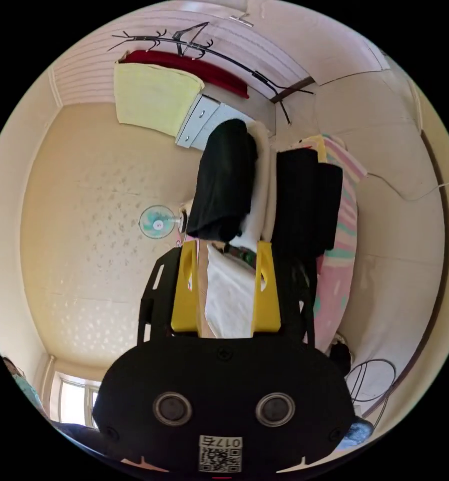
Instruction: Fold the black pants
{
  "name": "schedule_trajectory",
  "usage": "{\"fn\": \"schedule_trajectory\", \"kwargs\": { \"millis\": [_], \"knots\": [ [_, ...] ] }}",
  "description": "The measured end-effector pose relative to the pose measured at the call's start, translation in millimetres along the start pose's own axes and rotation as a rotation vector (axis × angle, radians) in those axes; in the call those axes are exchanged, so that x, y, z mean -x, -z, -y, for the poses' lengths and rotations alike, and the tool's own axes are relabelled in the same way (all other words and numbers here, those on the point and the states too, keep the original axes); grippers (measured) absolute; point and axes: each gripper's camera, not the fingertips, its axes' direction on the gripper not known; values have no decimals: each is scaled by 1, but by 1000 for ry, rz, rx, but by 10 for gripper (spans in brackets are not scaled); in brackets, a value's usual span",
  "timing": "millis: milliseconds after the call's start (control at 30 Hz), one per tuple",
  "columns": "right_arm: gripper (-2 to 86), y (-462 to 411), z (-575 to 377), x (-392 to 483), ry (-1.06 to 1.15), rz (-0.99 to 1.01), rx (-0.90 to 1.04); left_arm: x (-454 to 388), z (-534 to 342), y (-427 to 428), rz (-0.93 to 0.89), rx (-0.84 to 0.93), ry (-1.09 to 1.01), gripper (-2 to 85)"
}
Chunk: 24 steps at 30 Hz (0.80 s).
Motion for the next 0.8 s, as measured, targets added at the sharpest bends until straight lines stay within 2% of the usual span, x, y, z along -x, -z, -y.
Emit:
{"fn": "schedule_trajectory", "kwargs": {
  "millis": [67,133,233,367,467,567,700,800],
  "knots": [
    [170,-9,10,-1,-55,-21,-1,5,-11,-5,33,-30,12,-10],
    [159,-21,11,8,-37,39,22,18,-29,-10,79,-69,56,-10],
    [88,-16,-11,59,30,-55,-43,34,-54,-14,103,-133,99,-9],
    [44,-10,-43,178,361,178,2,43,-78,-26,149,-195,99,-3],
    [31,-20,-79,292,645,349,161,42,-84,-50,211,-194,64,24],
    [22,-27,-146,405,905,501,324,32,-72,-91,189,-135,-19,66],
    [14,-26,-284,524,1247,547,509,-20,-37,-167,146,-43,-231,104],
    [12,-21,-380,569,1391,632,647,-85,-22,-224,117,0,-447,127]
  ]
}}
